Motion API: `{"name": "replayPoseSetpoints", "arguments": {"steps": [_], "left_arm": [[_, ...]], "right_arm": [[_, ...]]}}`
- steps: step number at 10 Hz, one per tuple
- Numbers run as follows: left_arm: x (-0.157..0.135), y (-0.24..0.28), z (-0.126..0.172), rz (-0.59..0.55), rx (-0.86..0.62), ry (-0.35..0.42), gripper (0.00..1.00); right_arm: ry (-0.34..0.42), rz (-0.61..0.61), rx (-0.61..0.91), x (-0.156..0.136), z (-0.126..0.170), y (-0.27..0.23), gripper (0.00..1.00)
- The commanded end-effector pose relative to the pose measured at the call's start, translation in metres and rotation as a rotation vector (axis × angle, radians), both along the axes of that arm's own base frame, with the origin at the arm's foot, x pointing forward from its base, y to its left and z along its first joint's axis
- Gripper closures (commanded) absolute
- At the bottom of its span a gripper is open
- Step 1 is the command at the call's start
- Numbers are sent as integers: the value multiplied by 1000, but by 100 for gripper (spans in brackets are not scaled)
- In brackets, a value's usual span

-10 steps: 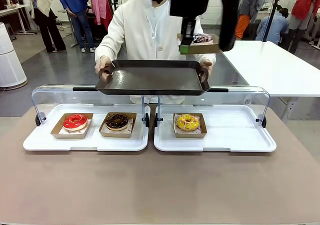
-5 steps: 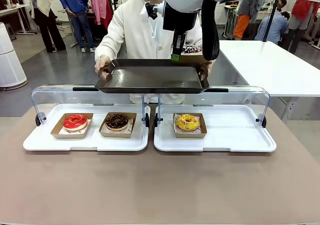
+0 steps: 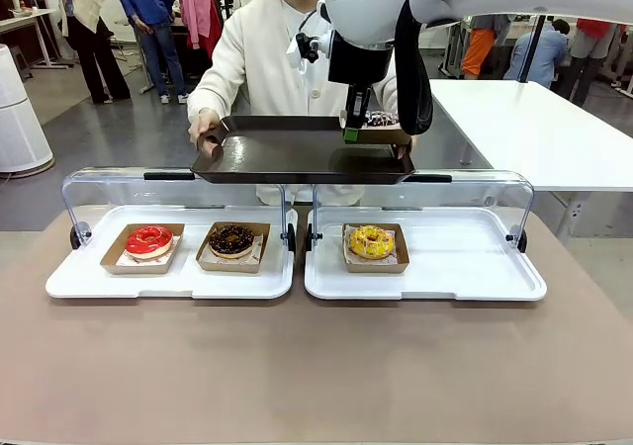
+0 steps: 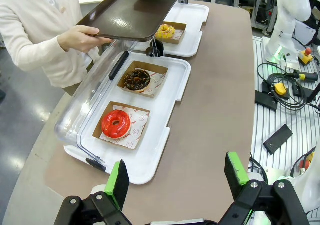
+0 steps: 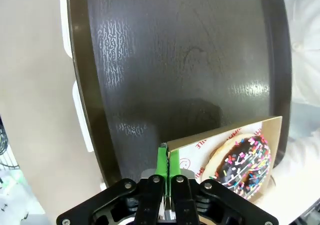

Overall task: Provide the desired donut to the person.
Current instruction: Place the picked Paper togo box onto the Handle tray extended by the person.

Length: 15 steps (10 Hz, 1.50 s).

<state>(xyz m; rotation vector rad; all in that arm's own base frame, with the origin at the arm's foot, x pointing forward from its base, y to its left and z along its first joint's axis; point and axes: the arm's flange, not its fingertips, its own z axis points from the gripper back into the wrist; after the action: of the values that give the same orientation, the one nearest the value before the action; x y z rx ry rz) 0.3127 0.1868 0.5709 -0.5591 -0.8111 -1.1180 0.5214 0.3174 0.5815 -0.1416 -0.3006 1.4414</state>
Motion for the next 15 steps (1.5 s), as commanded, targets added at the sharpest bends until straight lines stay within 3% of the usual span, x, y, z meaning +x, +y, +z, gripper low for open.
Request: {"name": "replayPoseSetpoints", "arguments": {"steps": [1, 5, 6, 15], "left_arm": [[1, 0, 0, -3, -8, -13, 0], [1, 0, 0, -3, -8, -13, 0], [1, 0, 0, -3, -8, -13, 0], [1, 0, 0, -3, -8, -13, 0]], "right_arm": [[-14, -11, -4, -2, 5, 0, 98], [-6, 0, 2, 0, 3, 0, 98], [-8, 52, 11, -5, 3, -2, 98], [64, 46, 56, 33, -36, 4, 98]]}}
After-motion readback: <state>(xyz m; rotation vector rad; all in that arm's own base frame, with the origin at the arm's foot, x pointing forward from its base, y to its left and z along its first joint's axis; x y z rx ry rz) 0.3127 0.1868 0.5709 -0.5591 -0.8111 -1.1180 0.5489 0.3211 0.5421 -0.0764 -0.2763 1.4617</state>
